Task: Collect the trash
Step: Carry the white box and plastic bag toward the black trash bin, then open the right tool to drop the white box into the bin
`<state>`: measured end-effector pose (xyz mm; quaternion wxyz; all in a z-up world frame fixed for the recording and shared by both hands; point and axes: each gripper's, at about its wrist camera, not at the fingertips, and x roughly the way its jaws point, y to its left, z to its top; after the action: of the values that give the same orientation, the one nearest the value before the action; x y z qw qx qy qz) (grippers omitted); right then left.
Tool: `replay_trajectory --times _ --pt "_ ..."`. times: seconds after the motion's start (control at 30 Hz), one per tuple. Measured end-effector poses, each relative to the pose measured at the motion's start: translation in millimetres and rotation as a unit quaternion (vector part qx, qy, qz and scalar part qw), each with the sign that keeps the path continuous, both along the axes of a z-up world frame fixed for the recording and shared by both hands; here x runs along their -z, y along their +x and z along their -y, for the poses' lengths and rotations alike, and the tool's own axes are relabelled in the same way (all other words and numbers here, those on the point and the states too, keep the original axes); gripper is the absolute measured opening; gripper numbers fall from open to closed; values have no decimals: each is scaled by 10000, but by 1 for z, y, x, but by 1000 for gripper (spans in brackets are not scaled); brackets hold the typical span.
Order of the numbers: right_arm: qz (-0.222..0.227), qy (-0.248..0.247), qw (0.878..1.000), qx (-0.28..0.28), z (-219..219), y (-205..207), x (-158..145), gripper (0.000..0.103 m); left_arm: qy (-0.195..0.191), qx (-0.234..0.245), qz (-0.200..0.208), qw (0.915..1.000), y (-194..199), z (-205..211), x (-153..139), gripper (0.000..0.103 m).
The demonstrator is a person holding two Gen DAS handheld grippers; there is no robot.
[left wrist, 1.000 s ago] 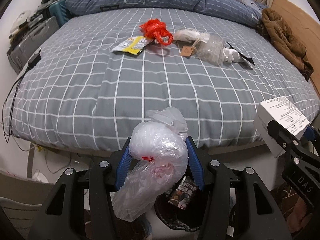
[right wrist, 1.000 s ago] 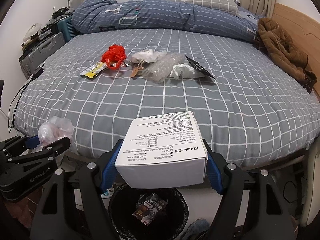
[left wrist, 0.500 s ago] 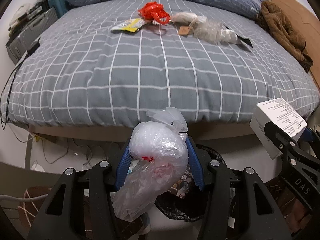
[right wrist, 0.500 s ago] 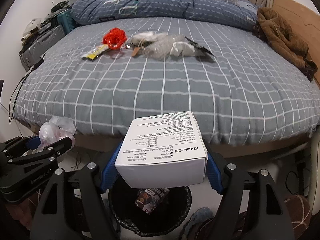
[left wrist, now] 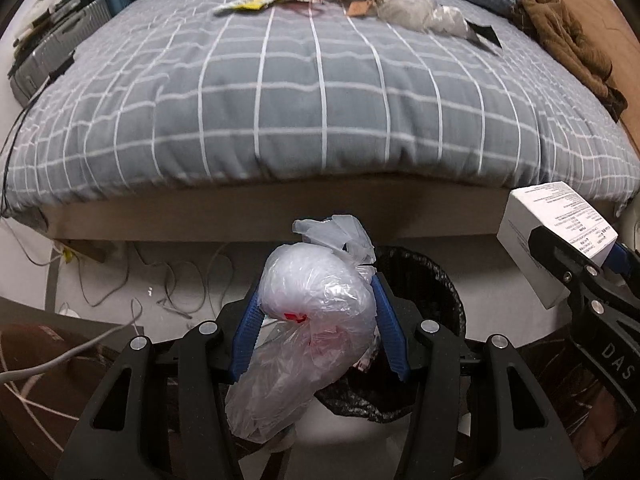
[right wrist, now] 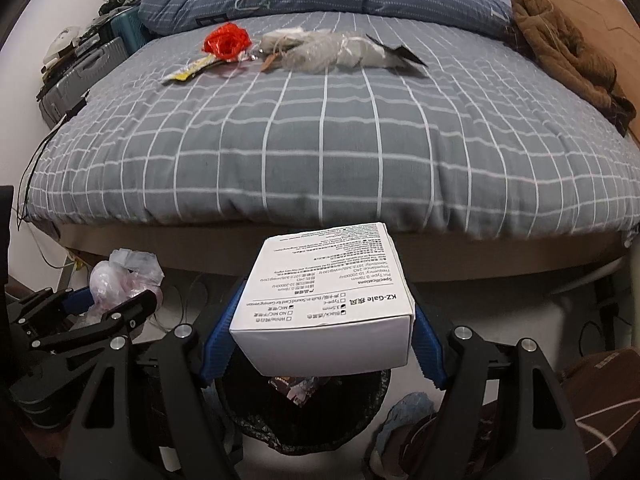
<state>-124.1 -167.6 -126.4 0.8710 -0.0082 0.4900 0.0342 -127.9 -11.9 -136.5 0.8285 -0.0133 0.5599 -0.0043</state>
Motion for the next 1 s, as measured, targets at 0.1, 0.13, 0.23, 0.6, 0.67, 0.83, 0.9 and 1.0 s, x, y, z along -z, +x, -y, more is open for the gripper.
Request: replay_trajectory --times 0.1,0.13,0.23,0.6,0.67,0.83,0.9,1.0 --pt "-69 7 10000 0 0 -4 9 71 -5 -8 -16 10000 -5 -1 7 52" --pt "-98 -6 10000 -6 0 -5 13 71 0 -18 -24 10000 -6 -2 10 52" --pt "-210 -49 9998 -14 -1 -7 25 71 -38 -62 -49 10000 -9 -7 19 52" --pt "-657 -184 9975 -183 -15 -5 65 71 -92 -298 -305 9990 -11 -28 53 52" --pt "-752 -194 9967 -240 -20 -4 73 71 -99 -347 -366 9987 -12 -34 57 52" --pt "-884 -180 9952 -384 -30 -1 83 72 -83 -425 -424 9982 -15 -43 63 52" --pt "-871 -222 9951 -423 -33 -1 84 85 -73 -425 -435 9981 -15 -44 64 52" --pt "-790 -284 9958 -374 -31 -3 84 93 -66 -367 -461 9982 -16 -39 68 52"
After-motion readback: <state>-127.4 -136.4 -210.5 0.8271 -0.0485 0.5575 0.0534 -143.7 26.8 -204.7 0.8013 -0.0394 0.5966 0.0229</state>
